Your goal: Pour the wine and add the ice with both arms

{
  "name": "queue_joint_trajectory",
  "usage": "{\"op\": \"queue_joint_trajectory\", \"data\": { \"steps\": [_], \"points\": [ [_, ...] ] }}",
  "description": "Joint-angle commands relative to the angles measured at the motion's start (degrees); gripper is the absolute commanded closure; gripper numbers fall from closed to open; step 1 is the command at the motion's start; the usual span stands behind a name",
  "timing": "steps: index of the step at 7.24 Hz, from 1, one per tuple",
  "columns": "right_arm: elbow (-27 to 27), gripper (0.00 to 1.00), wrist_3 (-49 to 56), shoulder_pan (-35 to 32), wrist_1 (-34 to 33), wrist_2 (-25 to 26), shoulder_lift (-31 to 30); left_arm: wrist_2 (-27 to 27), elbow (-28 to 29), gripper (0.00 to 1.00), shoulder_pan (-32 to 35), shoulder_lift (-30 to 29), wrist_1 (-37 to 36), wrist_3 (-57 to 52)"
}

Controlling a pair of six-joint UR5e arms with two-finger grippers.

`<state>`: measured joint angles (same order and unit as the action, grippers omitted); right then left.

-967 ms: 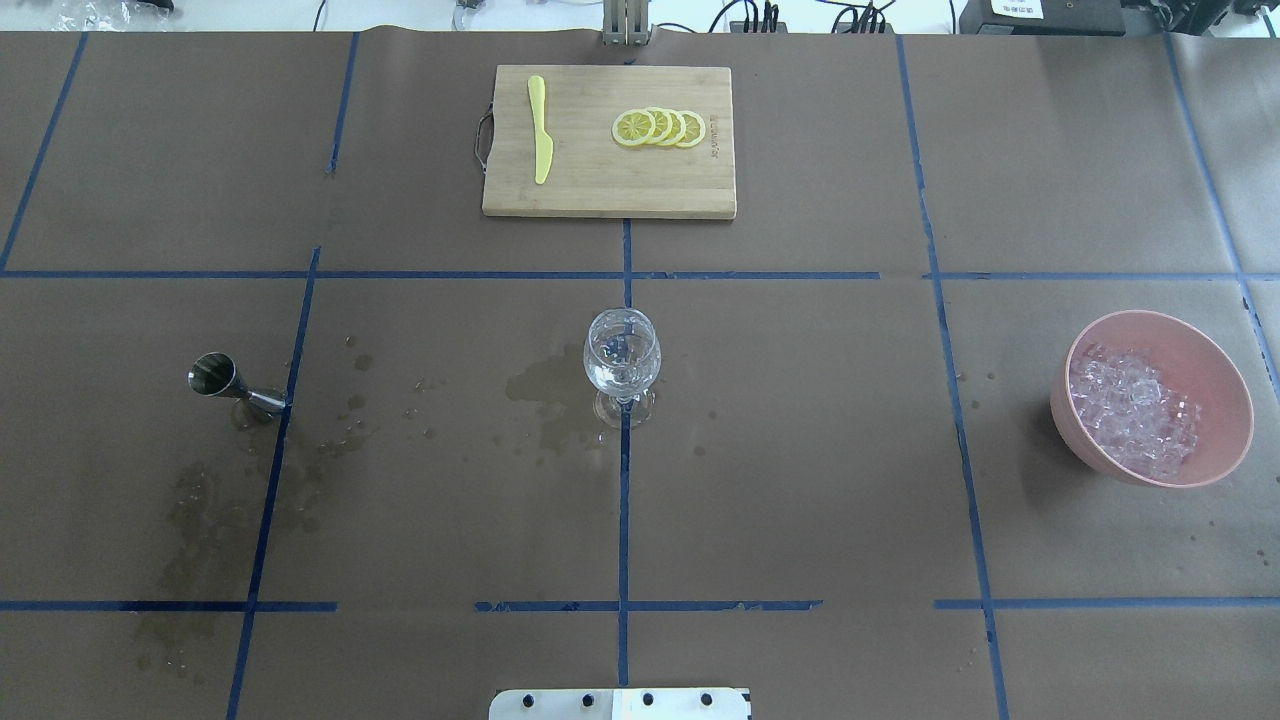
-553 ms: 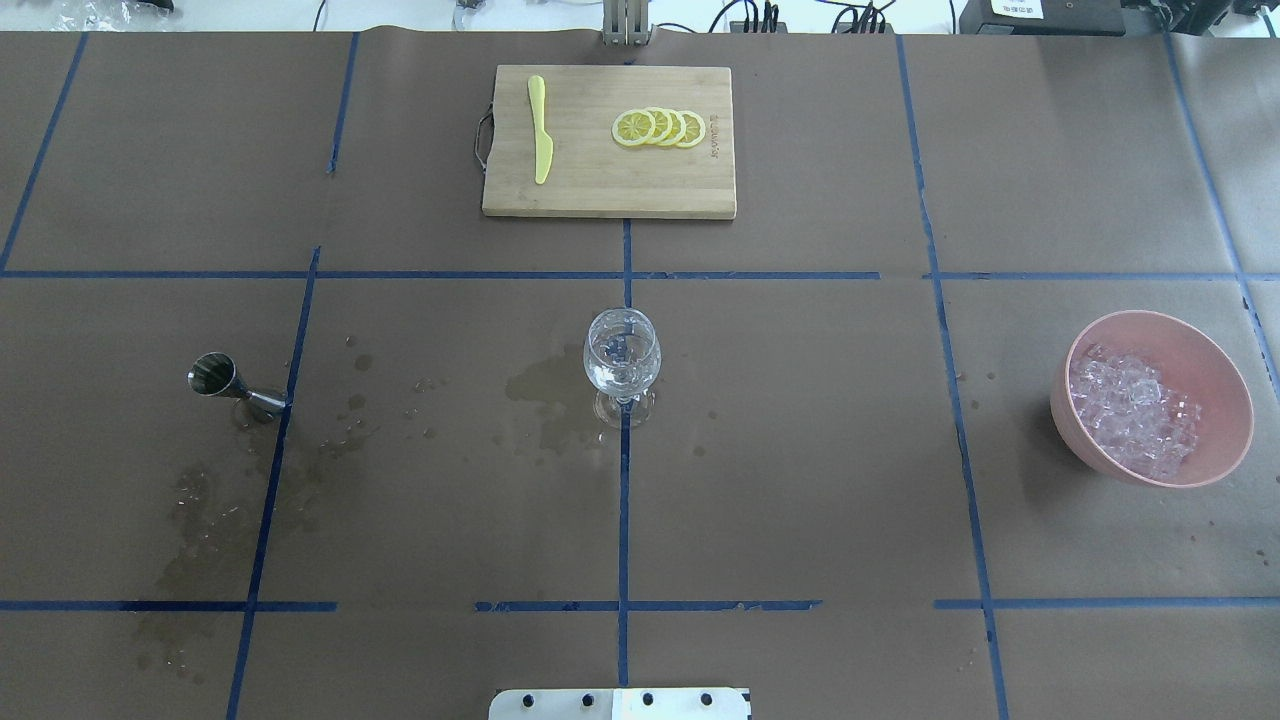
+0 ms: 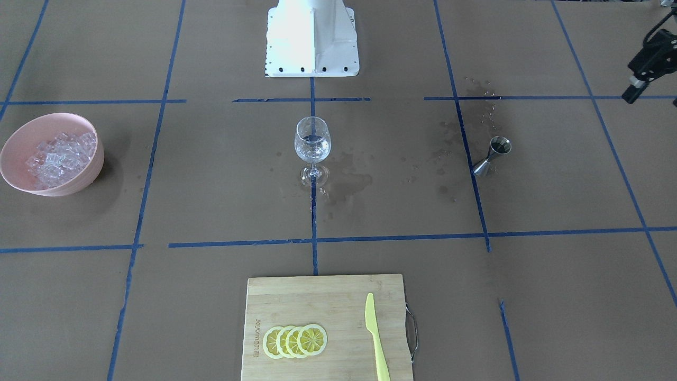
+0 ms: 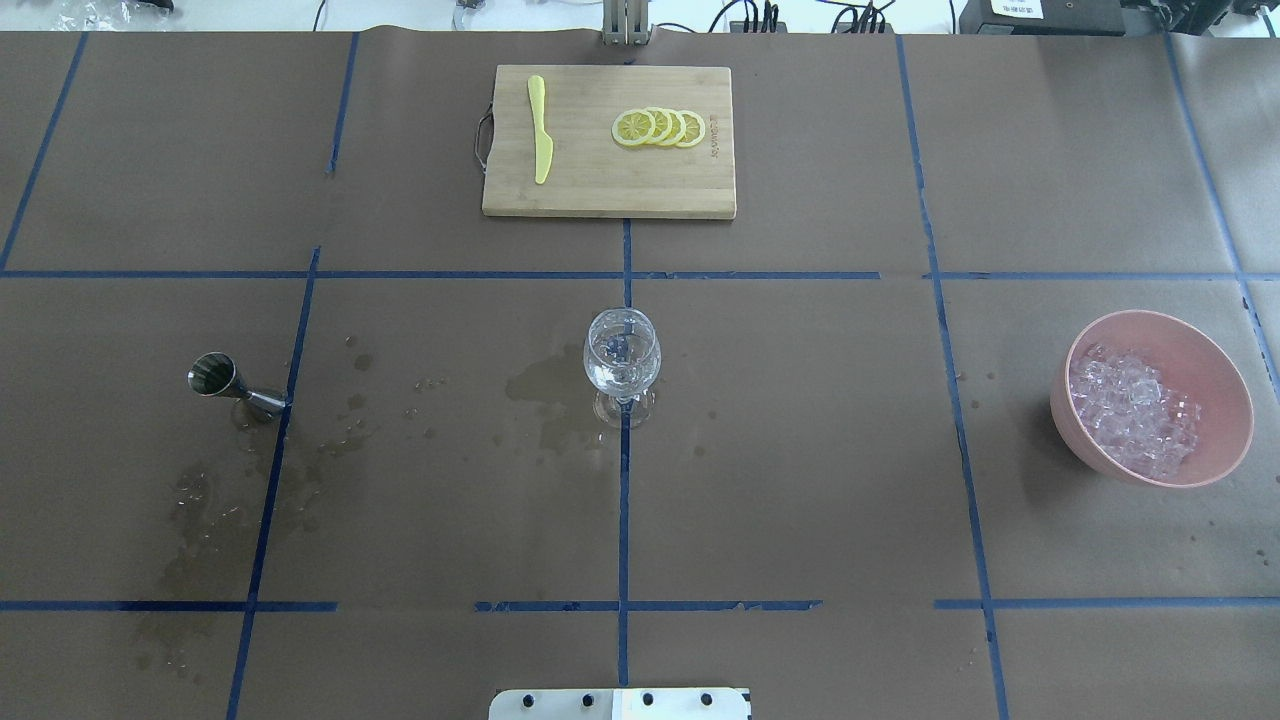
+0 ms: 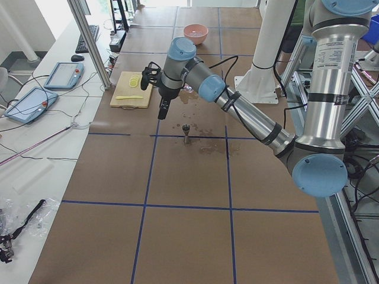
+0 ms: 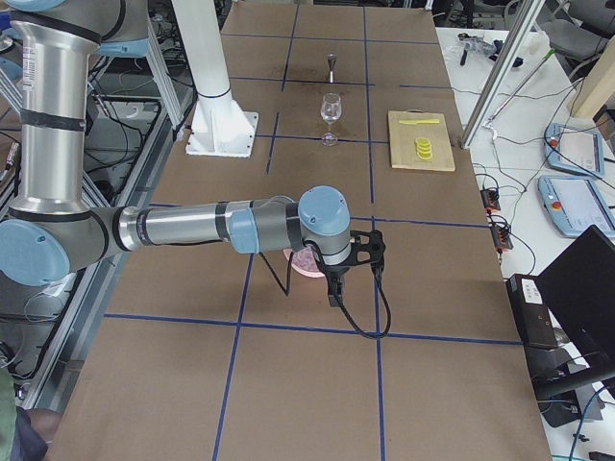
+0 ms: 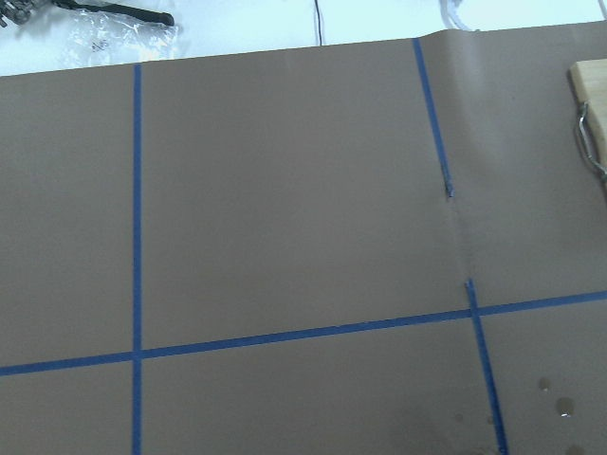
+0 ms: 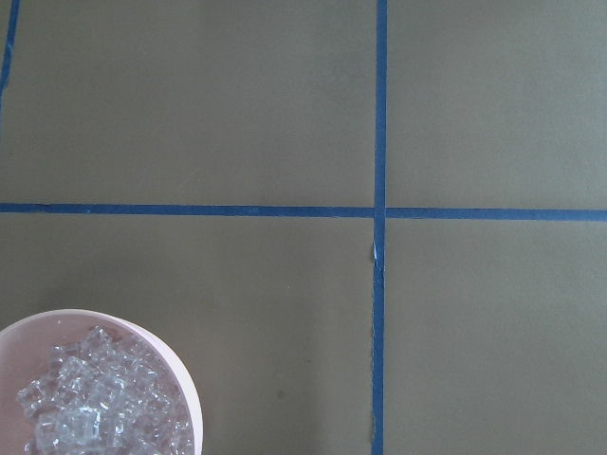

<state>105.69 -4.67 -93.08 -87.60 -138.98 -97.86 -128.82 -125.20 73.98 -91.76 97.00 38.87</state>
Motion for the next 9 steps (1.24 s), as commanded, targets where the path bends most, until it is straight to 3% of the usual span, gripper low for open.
{"op": "queue_joint_trajectory", "data": {
  "steps": [1, 3, 9],
  "points": [
    [0.1, 0.0, -0.3, 0.0, 0.1, -0.2, 0.0, 12.0, -1.9, 0.0, -12.2, 8.9, 18.3, 16.5],
    [0.3, 0.0, -0.5, 0.0, -0.2, -1.1, 0.1, 25.9, -1.9, 0.0, -22.6, 20.0, 34.4, 21.8],
    [1.4, 0.0, -0.5, 0.0, -0.6, -3.2, 0.4, 61.2, -2.2, 0.0, -53.8, 21.2, 33.0, 42.2]
  ]
}}
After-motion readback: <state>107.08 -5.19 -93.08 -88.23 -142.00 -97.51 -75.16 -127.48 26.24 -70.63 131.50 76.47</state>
